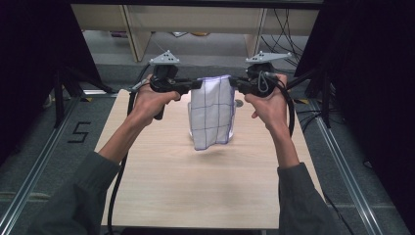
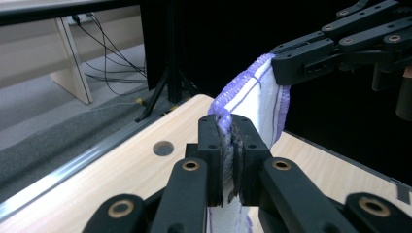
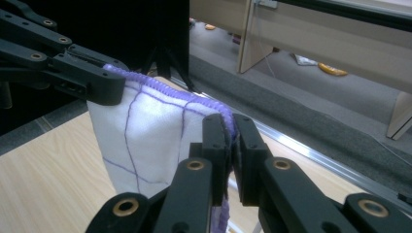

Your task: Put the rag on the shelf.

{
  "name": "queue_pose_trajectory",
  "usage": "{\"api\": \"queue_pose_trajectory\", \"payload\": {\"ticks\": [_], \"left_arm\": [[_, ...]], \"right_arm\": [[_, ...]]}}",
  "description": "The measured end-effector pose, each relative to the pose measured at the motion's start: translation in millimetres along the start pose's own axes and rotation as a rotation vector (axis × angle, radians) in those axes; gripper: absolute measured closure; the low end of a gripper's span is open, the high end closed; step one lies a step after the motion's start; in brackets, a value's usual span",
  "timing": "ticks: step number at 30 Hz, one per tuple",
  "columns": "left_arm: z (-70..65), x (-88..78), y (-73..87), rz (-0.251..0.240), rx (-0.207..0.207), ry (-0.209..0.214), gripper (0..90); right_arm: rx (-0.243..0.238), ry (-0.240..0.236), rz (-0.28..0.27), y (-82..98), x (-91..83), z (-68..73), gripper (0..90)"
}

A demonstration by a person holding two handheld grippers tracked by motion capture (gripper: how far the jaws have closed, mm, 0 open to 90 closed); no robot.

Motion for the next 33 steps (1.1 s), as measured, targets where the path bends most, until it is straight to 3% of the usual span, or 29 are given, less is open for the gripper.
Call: {"api": "queue_pose_trajectory", "payload": {"ticks": [11,16,20,23,26,29,33], "left_arm": [[15.6,4.7,-17.3,-0.044,-0.013,-0.015,83.5],[30.4,10.6,-20.9,-0.038,-0.025,-0.049,83.4],[46.6,17.1,-24.5,-0.053,-0.039,-0.080,83.3],[64.0,25.3,-20.4,-0.052,-0.063,-0.103,83.3],[71.6,30.5,-17.0,-0.050,-0.070,-0.112,83.3],[87.8,40.6,-13.5,-0.072,-0.085,-0.131,83.2],[97.1,52.2,-8.5,-0.084,-0.092,-0.131,83.0]], "right_arm": [[0.026,0.019,-0.018,-19.2,9.2,-11.6,85.5],[0.038,0.022,-0.019,-27.5,16.9,-17.3,85.4],[0.032,0.053,-0.017,-32.7,29.8,-24.5,85.3],[0.055,0.067,-0.002,-34.4,46.1,-28.8,85.2],[0.072,0.072,0.011,-32.7,54.0,-30.3,85.1],[0.094,0.097,0.032,-27.4,72.8,-36.8,85.1],[0.116,0.108,0.037,-23.6,86.9,-41.9,85.0]]}}
Point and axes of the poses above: each handheld gripper's, and its own axes: x roughly forward along the jaws, y roughly out of its underside, z roughly to its left, the point moved 10 cm from there along x, roughly forward along the jaws, and after that the axes turned 11 degrees about y, right-handed, at the moved point
